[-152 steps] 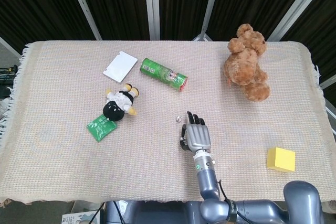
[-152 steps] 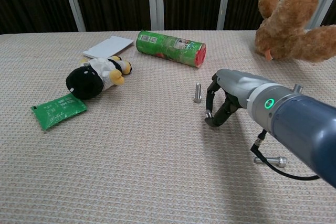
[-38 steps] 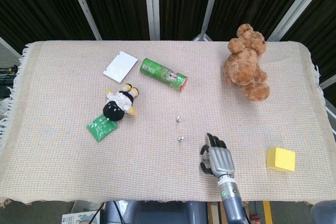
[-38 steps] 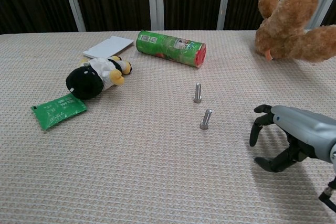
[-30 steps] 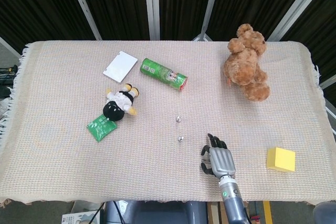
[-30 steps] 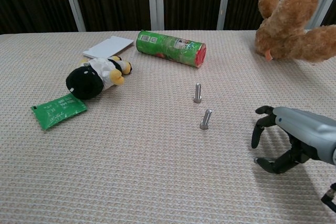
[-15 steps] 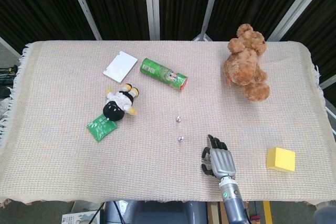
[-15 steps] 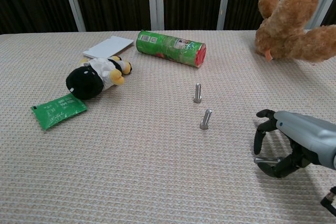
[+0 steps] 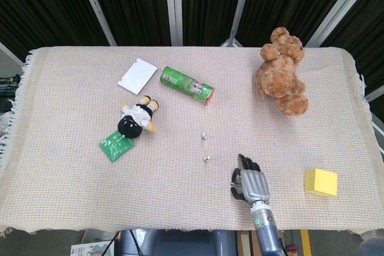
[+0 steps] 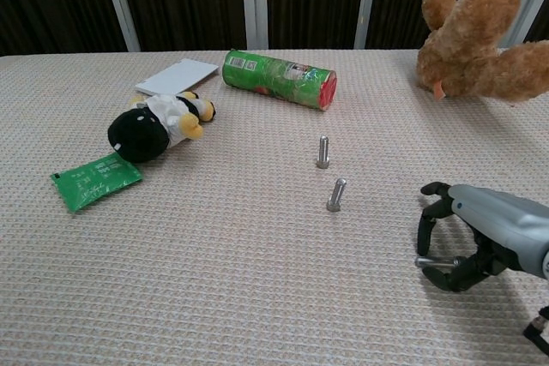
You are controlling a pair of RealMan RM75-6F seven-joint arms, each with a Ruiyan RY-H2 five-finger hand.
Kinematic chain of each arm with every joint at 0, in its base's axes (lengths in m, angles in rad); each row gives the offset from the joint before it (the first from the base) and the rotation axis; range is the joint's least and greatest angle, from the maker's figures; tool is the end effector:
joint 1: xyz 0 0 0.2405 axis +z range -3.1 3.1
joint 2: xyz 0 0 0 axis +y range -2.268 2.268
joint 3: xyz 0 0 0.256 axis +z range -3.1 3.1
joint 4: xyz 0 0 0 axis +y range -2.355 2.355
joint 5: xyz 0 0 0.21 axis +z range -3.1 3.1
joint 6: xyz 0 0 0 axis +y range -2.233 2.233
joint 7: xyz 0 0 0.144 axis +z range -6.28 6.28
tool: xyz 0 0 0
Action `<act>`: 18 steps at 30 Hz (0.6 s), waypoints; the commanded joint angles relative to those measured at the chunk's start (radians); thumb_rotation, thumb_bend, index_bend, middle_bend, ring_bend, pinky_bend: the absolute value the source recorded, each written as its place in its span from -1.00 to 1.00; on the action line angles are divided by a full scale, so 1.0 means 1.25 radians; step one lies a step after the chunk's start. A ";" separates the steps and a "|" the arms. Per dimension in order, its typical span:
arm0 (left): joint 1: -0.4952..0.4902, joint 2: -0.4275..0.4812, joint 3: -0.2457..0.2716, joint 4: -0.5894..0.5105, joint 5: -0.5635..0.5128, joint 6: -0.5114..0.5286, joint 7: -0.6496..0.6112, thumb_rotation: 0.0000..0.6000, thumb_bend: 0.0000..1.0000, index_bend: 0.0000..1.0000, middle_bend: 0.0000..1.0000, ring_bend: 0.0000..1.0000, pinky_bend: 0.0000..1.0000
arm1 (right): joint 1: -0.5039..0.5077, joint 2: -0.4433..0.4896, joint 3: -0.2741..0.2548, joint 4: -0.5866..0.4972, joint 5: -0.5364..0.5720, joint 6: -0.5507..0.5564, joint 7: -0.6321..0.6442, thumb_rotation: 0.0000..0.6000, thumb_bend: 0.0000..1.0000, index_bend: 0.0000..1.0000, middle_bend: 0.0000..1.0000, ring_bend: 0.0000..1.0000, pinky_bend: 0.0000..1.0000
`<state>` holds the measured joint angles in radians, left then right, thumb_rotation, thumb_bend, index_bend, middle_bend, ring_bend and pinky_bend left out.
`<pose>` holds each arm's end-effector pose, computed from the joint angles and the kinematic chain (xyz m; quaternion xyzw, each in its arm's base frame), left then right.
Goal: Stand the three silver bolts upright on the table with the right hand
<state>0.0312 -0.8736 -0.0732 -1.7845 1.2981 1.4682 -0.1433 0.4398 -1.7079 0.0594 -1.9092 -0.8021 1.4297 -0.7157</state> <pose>-0.3327 0.1439 0.2320 -0.4852 -0.4697 -0.3505 0.6489 -0.1648 -0.2070 -0.0381 0.6181 -0.5628 0.2779 0.4732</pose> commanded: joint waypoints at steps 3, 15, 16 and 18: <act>0.000 0.000 0.001 0.000 0.001 0.000 0.001 1.00 -0.82 -0.67 -0.95 -0.93 -0.79 | -0.004 0.000 0.005 0.006 0.002 -0.005 0.002 1.00 -0.27 0.08 -1.00 -0.94 -0.78; 0.000 -0.001 0.001 -0.002 0.001 0.000 0.006 1.00 -0.83 -0.67 -0.95 -0.93 -0.79 | -0.008 -0.006 0.013 0.012 0.002 -0.011 0.000 1.00 -0.27 0.15 -1.00 -0.94 -0.78; 0.000 -0.001 0.001 -0.002 0.001 0.000 0.005 1.00 -0.83 -0.67 -0.95 -0.93 -0.79 | -0.008 -0.008 0.015 0.014 0.002 -0.012 0.000 1.00 -0.27 0.15 -1.00 -0.94 -0.78; 0.000 0.000 0.001 -0.002 0.002 0.000 0.005 1.00 -0.83 -0.67 -0.95 -0.93 -0.79 | -0.008 -0.011 0.017 0.018 0.003 -0.014 0.000 1.00 -0.27 0.15 -1.00 -0.94 -0.78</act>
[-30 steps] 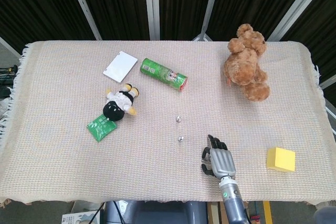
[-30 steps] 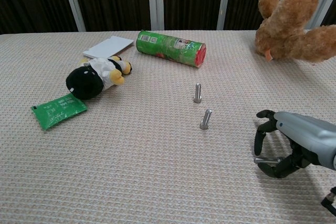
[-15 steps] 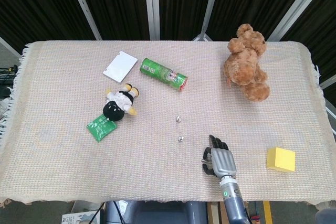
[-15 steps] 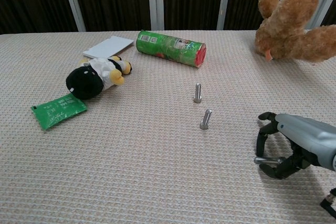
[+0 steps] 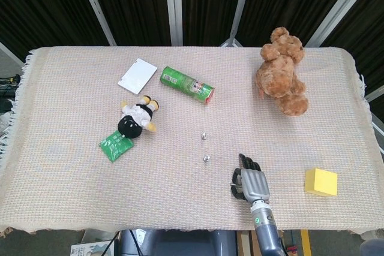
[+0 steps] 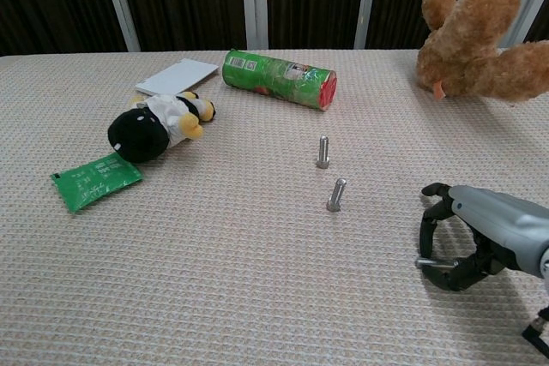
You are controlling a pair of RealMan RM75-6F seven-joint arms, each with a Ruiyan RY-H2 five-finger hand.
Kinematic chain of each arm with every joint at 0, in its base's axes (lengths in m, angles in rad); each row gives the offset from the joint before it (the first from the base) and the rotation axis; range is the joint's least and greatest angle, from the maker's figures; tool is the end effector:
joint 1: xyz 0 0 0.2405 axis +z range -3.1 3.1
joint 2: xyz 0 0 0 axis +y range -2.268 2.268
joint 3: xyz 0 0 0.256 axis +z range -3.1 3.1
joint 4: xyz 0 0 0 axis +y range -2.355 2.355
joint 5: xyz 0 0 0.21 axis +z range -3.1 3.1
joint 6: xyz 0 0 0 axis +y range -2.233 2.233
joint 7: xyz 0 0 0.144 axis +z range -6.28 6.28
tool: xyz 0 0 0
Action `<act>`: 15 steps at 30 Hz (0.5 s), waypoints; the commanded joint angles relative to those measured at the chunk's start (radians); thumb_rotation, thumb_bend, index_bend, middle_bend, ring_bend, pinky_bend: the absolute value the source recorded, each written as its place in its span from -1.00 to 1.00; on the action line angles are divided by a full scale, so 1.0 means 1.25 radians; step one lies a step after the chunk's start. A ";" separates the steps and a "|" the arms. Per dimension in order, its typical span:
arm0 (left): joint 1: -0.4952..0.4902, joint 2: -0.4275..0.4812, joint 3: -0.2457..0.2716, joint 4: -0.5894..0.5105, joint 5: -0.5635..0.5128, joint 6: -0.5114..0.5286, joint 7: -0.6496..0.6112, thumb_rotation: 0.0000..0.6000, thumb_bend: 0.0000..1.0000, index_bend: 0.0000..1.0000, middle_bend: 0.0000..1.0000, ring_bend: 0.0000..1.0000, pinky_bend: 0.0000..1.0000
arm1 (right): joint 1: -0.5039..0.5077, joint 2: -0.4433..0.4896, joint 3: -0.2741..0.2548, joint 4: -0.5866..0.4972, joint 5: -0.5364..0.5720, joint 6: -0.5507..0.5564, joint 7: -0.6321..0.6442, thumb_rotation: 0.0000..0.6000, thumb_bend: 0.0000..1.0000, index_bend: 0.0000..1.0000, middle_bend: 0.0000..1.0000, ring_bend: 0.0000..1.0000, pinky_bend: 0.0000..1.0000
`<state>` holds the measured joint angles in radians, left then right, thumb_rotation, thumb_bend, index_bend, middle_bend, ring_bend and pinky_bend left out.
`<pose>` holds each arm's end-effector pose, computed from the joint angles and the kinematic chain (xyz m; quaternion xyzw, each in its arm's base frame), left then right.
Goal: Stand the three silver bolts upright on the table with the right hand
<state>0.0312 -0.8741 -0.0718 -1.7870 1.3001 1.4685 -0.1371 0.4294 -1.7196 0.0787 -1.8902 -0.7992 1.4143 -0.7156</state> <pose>-0.3321 0.1437 0.2313 -0.4870 -0.4692 -0.3491 0.6487 -0.1659 -0.2095 -0.0409 0.6126 -0.5670 0.2788 0.4747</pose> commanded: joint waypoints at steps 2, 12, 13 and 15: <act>0.000 0.000 0.000 0.000 0.000 0.000 -0.002 1.00 -0.83 -0.67 -0.95 -0.93 -0.79 | 0.000 -0.004 0.005 0.005 0.002 -0.002 -0.001 1.00 -0.27 0.15 -1.00 -0.94 -0.78; 0.000 0.001 0.000 0.000 0.000 -0.001 -0.001 1.00 -0.83 -0.66 -0.95 -0.93 -0.79 | -0.001 -0.004 0.012 -0.003 -0.006 -0.005 0.001 1.00 -0.27 0.17 -1.00 -0.94 -0.78; 0.000 0.000 0.000 0.000 0.000 -0.001 -0.001 1.00 -0.83 -0.66 -0.95 -0.93 -0.79 | -0.001 -0.003 0.013 -0.005 -0.008 -0.004 0.000 1.00 -0.27 0.17 -1.00 -0.94 -0.78; 0.000 0.000 0.000 0.000 0.000 -0.001 -0.001 1.00 -0.83 -0.66 -0.95 -0.93 -0.79 | 0.000 -0.003 0.014 -0.008 -0.010 -0.004 -0.001 1.00 -0.27 0.17 -1.00 -0.94 -0.78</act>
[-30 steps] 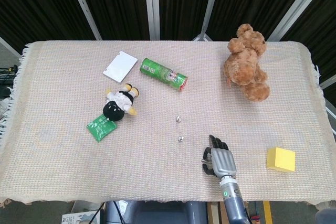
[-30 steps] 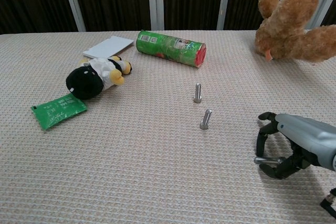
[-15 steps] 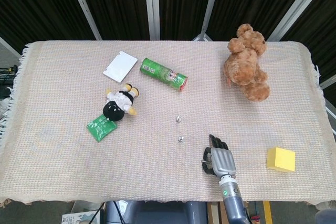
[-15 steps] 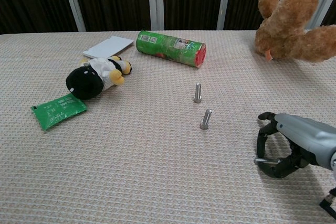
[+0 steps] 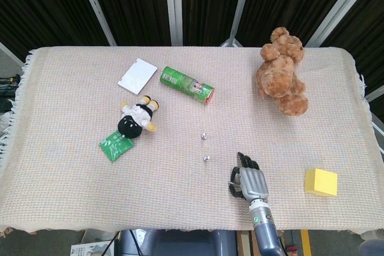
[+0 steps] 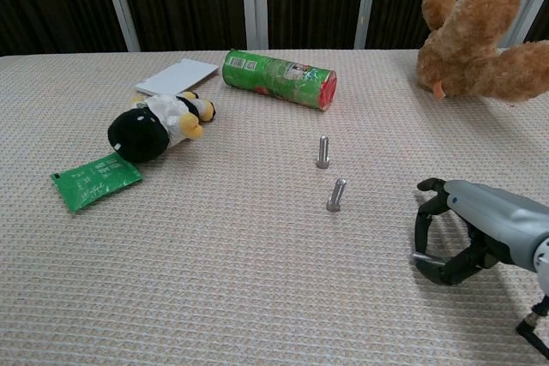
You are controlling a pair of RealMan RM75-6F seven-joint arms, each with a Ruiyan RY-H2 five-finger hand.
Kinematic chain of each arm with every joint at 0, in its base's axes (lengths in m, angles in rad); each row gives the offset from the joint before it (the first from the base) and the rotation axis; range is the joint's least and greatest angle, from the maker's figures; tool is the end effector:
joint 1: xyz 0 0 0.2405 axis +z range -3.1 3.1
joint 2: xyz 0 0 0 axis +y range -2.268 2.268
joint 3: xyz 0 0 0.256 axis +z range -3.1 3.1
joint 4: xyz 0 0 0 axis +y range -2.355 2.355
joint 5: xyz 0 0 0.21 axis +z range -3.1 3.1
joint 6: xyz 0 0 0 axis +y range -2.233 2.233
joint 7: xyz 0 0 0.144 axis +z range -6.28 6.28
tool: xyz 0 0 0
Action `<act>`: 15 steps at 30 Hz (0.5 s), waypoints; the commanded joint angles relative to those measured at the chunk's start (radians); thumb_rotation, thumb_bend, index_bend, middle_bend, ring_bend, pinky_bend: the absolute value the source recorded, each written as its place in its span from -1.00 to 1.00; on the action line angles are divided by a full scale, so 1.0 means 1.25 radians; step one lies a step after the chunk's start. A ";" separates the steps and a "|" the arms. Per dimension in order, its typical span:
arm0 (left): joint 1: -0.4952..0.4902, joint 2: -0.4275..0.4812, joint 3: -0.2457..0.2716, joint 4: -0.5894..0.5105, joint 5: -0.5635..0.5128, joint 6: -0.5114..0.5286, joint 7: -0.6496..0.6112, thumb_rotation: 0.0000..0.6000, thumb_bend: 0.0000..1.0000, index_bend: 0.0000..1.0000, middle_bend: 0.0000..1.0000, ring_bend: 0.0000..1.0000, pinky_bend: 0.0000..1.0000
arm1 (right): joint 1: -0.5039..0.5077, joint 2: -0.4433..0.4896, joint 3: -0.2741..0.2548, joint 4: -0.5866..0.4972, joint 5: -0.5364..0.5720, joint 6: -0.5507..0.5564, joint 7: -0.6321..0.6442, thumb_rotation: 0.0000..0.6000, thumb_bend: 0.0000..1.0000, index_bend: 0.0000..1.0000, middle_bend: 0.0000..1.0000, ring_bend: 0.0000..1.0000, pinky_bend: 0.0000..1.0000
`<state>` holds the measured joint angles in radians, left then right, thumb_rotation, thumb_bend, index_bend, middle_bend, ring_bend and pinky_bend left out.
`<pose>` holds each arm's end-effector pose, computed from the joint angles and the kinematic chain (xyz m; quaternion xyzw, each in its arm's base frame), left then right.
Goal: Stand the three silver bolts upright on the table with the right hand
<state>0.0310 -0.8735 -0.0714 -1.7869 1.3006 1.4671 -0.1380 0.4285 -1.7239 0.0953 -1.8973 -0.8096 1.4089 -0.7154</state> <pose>-0.3321 0.1437 0.2312 -0.4873 -0.4697 -0.3488 0.6483 -0.1603 -0.2122 -0.0399 0.6097 -0.5678 0.2900 0.4709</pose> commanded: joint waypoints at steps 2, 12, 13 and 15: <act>0.000 0.000 0.000 0.000 0.000 0.000 0.000 1.00 -0.83 -0.66 -0.95 -0.93 -0.79 | 0.001 0.001 0.003 -0.007 -0.004 0.001 -0.002 1.00 -0.27 0.17 -1.00 -0.94 -0.78; 0.000 0.002 0.001 0.000 0.000 -0.002 -0.004 1.00 -0.82 -0.66 -0.95 -0.93 -0.78 | 0.015 -0.003 0.023 -0.034 -0.006 0.011 -0.030 1.00 -0.27 0.17 -1.00 -0.94 -0.78; 0.000 0.002 0.001 0.000 0.000 -0.002 -0.004 1.00 -0.83 -0.66 -0.95 -0.93 -0.78 | 0.016 -0.004 0.024 -0.036 -0.005 0.011 -0.031 1.00 -0.27 0.17 -1.00 -0.94 -0.78; 0.000 0.002 0.001 -0.001 -0.001 -0.003 -0.004 1.00 -0.83 -0.66 -0.95 -0.93 -0.77 | 0.018 -0.004 0.027 -0.039 -0.004 0.012 -0.033 1.00 -0.27 0.17 -1.00 -0.94 -0.78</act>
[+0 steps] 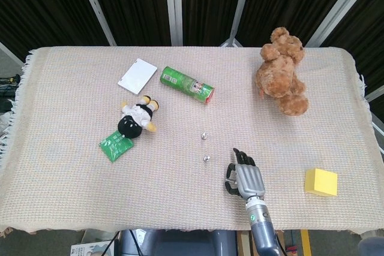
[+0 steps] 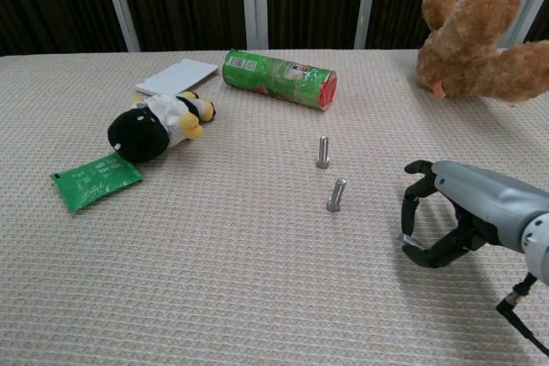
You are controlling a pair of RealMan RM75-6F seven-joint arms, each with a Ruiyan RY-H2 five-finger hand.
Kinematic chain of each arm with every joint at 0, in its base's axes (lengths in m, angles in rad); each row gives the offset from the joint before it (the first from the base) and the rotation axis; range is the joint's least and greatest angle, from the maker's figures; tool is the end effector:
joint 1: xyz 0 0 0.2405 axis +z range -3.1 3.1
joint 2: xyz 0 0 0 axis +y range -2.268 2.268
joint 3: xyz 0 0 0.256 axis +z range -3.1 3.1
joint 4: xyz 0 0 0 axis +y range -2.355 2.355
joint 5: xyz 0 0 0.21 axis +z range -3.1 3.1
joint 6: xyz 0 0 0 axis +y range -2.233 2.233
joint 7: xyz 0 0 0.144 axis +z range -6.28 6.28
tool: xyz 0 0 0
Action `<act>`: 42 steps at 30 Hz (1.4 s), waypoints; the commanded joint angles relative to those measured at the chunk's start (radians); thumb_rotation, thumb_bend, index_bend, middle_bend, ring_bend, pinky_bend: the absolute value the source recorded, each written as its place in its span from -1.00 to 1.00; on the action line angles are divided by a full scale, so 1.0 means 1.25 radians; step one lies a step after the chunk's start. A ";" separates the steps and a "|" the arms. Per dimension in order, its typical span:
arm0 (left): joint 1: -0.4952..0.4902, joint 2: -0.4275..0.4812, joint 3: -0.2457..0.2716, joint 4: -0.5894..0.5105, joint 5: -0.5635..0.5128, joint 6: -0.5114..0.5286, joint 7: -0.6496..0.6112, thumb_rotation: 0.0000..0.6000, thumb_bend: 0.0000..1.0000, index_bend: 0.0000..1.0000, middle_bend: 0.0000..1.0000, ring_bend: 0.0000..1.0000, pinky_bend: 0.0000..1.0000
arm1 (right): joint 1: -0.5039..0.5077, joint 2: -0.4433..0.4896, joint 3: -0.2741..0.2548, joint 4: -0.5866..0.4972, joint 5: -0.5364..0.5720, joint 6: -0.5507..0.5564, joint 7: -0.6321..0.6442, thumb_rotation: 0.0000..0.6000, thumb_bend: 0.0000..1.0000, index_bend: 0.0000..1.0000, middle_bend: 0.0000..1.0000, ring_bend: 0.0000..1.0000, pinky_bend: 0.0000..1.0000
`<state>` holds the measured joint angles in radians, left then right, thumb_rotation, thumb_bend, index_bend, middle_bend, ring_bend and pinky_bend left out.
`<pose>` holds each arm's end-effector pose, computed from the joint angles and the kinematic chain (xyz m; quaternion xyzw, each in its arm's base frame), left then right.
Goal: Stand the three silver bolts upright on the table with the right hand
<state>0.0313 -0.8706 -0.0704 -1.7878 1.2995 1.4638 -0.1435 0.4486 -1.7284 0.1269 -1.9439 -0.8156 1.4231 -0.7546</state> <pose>-0.3325 0.1433 0.2316 -0.4865 -0.4720 -0.3485 0.6473 -0.1420 -0.2178 -0.0335 0.6127 -0.5596 0.3087 0.4650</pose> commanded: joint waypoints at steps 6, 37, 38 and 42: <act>0.000 0.000 0.000 0.000 0.000 0.001 -0.001 1.00 -0.82 -0.66 -0.95 -0.93 -0.77 | 0.005 -0.002 0.005 -0.008 0.002 0.004 -0.006 1.00 -0.27 0.17 -1.00 -0.94 -0.78; -0.001 0.000 0.000 -0.002 -0.002 -0.002 0.004 1.00 -0.82 -0.66 -0.95 -0.93 -0.77 | 0.012 0.005 0.018 -0.027 0.002 0.008 0.004 1.00 -0.27 0.17 -1.00 -0.94 -0.78; -0.001 0.000 0.000 -0.002 -0.003 -0.002 0.004 1.00 -0.82 -0.66 -0.95 -0.93 -0.77 | 0.012 0.006 0.019 -0.026 0.003 0.008 0.004 1.00 -0.27 0.17 -1.00 -0.94 -0.78; -0.001 0.000 0.000 -0.002 -0.003 -0.002 0.005 1.00 -0.83 -0.66 -0.95 -0.93 -0.77 | 0.013 0.007 0.020 -0.027 0.003 0.007 0.007 1.00 -0.27 0.17 -1.00 -0.94 -0.78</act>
<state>0.0301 -0.8711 -0.0707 -1.7908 1.2952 1.4615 -0.1375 0.4648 -1.7203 0.1511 -1.9776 -0.8116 1.4317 -0.7463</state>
